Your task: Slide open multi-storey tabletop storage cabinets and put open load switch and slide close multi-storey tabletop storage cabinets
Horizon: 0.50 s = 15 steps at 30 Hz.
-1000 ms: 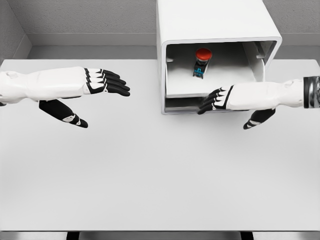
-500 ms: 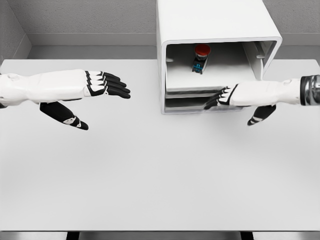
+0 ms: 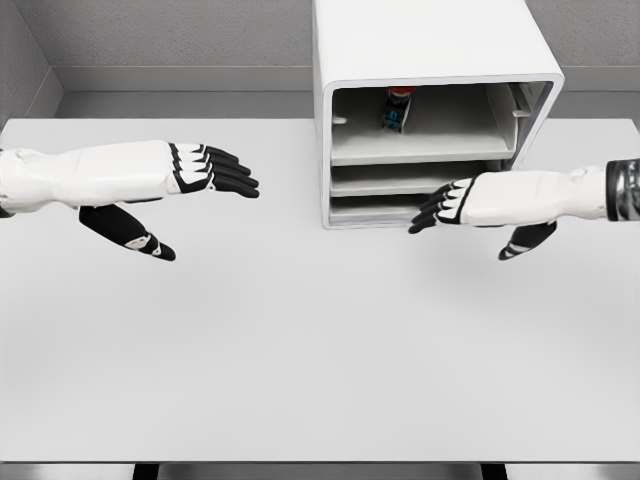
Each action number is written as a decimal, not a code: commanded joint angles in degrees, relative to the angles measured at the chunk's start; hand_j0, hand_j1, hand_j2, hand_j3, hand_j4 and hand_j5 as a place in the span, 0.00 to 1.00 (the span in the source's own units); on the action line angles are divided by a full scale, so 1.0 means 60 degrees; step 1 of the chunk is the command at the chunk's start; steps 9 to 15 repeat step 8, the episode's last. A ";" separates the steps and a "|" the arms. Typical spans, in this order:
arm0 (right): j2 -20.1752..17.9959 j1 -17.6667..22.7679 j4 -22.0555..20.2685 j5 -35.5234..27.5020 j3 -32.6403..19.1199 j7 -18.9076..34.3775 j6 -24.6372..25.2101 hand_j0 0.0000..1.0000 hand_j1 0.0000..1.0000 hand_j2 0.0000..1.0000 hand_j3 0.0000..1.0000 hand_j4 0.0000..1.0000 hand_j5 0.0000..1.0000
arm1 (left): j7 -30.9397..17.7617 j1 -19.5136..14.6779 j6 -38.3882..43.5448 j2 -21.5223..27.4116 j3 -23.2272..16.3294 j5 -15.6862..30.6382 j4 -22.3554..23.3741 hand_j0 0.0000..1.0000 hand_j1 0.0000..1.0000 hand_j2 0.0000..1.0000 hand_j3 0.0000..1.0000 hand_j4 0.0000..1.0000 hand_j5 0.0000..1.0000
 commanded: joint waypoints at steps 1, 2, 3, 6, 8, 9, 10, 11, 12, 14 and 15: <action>-0.0111 -0.0014 -0.0081 -0.0056 -0.0010 -0.0004 0.0025 1.00 1.00 1.00 1.00 1.00 1.00 | 0.0004 0.0000 0.0029 0.0007 0.0006 0.0068 0.0006 1.00 1.00 1.00 1.00 1.00 1.00; -0.0111 -0.0014 -0.0081 -0.0056 -0.0010 -0.0004 0.0025 1.00 1.00 1.00 1.00 1.00 1.00 | 0.0004 0.0015 0.0029 0.0007 0.0006 0.0068 0.0006 1.00 1.00 1.00 1.00 1.00 1.00; -0.0111 0.0000 -0.0081 -0.0056 -0.0024 -0.0004 0.0025 1.00 1.00 1.00 1.00 1.00 1.00 | 0.0004 0.0029 0.0029 0.0007 -0.0008 0.0068 0.0006 1.00 1.00 1.00 1.00 1.00 1.00; -0.0170 -0.0015 -0.0066 -0.0056 -0.0010 -0.0004 0.0025 1.00 1.00 1.00 1.00 1.00 1.00 | 0.0004 0.0088 0.0029 0.0007 0.0006 0.0083 -0.0023 1.00 1.00 1.00 1.00 1.00 1.00; -0.0360 -0.0015 -0.0037 -0.0056 -0.0010 -0.0004 0.0025 1.00 1.00 1.00 1.00 1.00 1.00 | 0.0004 0.0088 0.0029 0.0007 0.0006 0.0083 -0.0009 1.00 1.00 1.00 1.00 1.00 1.00; -0.0360 -0.0015 -0.0037 -0.0056 -0.0010 -0.0004 0.0025 1.00 1.00 1.00 1.00 1.00 1.00 | 0.0004 0.0088 0.0029 0.0007 0.0006 0.0083 -0.0009 1.00 1.00 1.00 1.00 1.00 1.00; -0.0360 -0.0015 -0.0037 -0.0056 -0.0010 -0.0004 0.0025 1.00 1.00 1.00 1.00 1.00 1.00 | 0.0004 0.0088 0.0029 0.0007 0.0006 0.0083 -0.0009 1.00 1.00 1.00 1.00 1.00 1.00; -0.0360 -0.0015 -0.0037 -0.0056 -0.0010 -0.0004 0.0025 1.00 1.00 1.00 1.00 1.00 1.00 | 0.0004 0.0088 0.0029 0.0007 0.0006 0.0083 -0.0009 1.00 1.00 1.00 1.00 1.00 1.00; -0.0360 -0.0015 -0.0037 -0.0056 -0.0010 -0.0004 0.0025 1.00 1.00 1.00 1.00 1.00 1.00 | 0.0004 0.0088 0.0029 0.0007 0.0006 0.0083 -0.0009 1.00 1.00 1.00 1.00 1.00 1.00; -0.0360 -0.0015 -0.0037 -0.0056 -0.0010 -0.0004 0.0025 1.00 1.00 1.00 1.00 1.00 1.00 | 0.0004 0.0088 0.0029 0.0007 0.0006 0.0083 -0.0009 1.00 1.00 1.00 1.00 1.00 1.00; -0.0360 -0.0015 -0.0037 -0.0056 -0.0010 -0.0004 0.0025 1.00 1.00 1.00 1.00 1.00 1.00 | 0.0004 0.0088 0.0029 0.0007 0.0006 0.0083 -0.0009 1.00 1.00 1.00 1.00 1.00 1.00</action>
